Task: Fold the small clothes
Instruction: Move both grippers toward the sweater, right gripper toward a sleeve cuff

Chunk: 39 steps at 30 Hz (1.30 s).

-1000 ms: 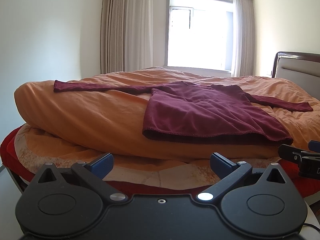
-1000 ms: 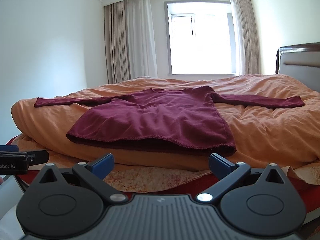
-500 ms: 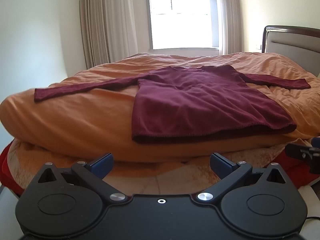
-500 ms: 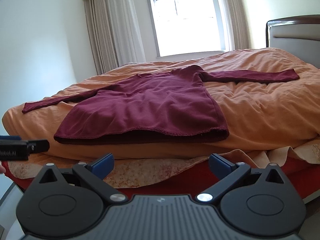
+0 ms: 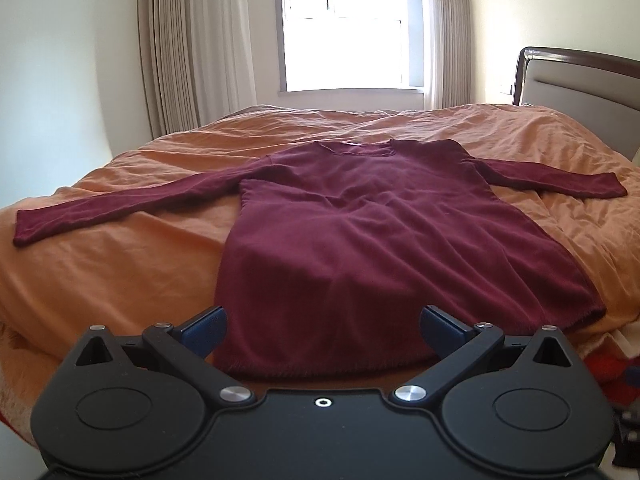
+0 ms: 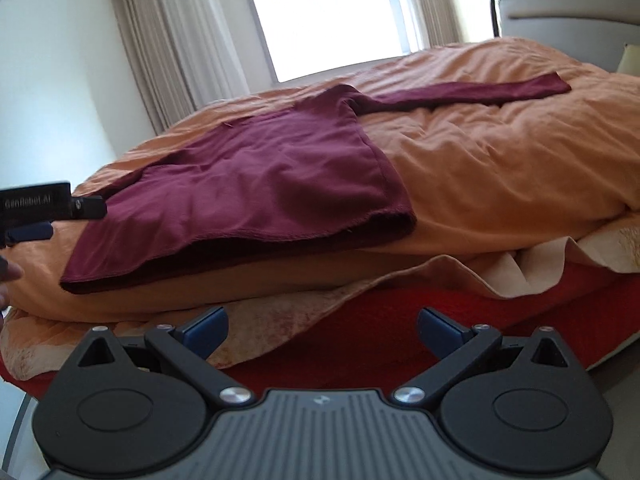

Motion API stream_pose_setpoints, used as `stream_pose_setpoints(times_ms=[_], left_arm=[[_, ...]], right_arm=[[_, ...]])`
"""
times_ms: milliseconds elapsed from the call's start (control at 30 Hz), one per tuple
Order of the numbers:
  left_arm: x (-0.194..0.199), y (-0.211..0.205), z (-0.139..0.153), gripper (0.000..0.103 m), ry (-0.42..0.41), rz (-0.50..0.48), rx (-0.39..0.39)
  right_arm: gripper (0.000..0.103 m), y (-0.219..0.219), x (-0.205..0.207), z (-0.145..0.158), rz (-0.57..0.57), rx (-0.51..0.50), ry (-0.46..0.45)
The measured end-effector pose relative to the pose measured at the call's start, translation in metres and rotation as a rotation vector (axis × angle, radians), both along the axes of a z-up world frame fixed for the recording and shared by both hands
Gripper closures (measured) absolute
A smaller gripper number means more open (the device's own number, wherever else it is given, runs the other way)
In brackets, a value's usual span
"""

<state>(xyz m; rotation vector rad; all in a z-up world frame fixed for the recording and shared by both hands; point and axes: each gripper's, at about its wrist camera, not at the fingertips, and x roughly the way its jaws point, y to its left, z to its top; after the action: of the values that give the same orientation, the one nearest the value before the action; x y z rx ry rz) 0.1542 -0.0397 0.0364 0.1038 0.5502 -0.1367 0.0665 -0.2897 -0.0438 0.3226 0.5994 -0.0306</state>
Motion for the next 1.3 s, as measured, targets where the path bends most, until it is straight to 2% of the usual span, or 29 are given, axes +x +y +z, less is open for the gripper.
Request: stream_pose_setpoints(times_ms=[200, 533, 633, 767, 867, 1000, 1067, 1233, 1300], left_arm=[[0.047, -0.010, 0.005, 0.001, 0.041, -0.034, -0.036], [0.116, -0.045, 0.025, 0.001, 0.066, -0.065, 0.063], [0.137, -0.060, 0.021, 0.001, 0.089, -0.081, 0.033], [0.166, -0.091, 0.010, 0.001, 0.101, -0.101, 0.033], [0.187, -0.109, 0.002, 0.001, 0.098, -0.086, 0.023], [0.213, -0.123, -0.013, 0.001, 0.111, -0.086, 0.013], [0.225, -0.128, -0.020, 0.001, 0.118, -0.078, 0.019], [0.247, -0.129, -0.034, 0.001, 0.136, -0.056, 0.004], [0.252, -0.127, -0.039, 0.001, 0.146, -0.049, -0.013]], right_arm=[[0.000, -0.013, 0.015, 0.014, 0.007, 0.004, 0.011], [0.000, -0.036, 0.062, 0.044, -0.008, -0.096, -0.043], [0.000, -0.048, 0.073, 0.047, -0.012, -0.134, -0.113], [0.000, -0.074, 0.080, 0.050, -0.116, -0.163, -0.253], [0.000, -0.101, 0.091, 0.047, -0.175, -0.119, -0.319], [0.000, -0.142, 0.104, 0.038, -0.260, -0.004, -0.381], [0.000, -0.159, 0.115, 0.035, -0.289, 0.004, -0.370], [0.000, -0.186, 0.147, 0.034, -0.312, -0.125, -0.274], [0.000, -0.198, 0.161, 0.034, -0.321, -0.123, -0.252]])
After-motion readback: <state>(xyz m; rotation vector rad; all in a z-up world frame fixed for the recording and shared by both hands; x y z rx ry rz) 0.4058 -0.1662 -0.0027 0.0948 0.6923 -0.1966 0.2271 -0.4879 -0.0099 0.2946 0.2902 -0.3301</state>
